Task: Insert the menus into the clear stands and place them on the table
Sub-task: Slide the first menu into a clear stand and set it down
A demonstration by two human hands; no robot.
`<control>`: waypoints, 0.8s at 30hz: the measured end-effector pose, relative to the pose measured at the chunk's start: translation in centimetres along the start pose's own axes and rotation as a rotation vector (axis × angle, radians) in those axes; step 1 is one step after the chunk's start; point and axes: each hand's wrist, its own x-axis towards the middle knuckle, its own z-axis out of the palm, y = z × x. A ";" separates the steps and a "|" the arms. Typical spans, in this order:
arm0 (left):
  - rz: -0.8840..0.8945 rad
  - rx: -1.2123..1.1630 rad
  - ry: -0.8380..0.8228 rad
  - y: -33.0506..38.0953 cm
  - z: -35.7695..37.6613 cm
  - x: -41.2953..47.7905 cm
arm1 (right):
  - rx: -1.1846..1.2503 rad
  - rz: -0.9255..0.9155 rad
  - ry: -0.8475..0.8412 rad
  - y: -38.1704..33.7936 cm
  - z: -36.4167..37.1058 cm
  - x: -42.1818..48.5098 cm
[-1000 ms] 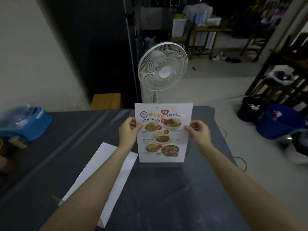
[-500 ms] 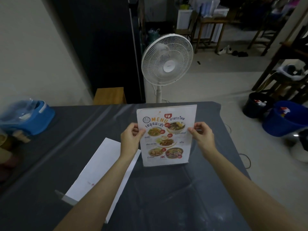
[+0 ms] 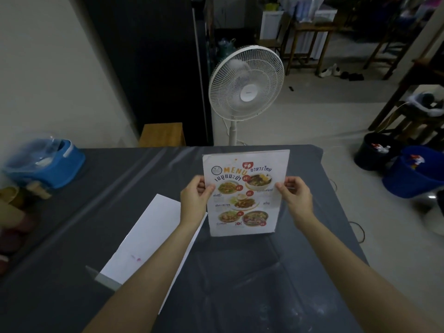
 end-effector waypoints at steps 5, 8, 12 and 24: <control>-0.102 0.081 -0.063 -1.7 -1.3 -1.4 | -0.025 0.030 0.088 0.8 0.1 -2.1; -0.207 0.234 -0.089 -4.9 -3.4 -3.6 | -0.095 0.098 0.130 3.2 0.6 -4.8; -0.270 0.457 -0.194 -8.8 -7.3 -5.8 | -0.136 0.197 0.052 5.9 3.1 -9.3; -0.234 0.784 -0.462 -16.2 -16.7 -1.9 | -0.389 0.288 -0.265 6.1 18.9 -15.7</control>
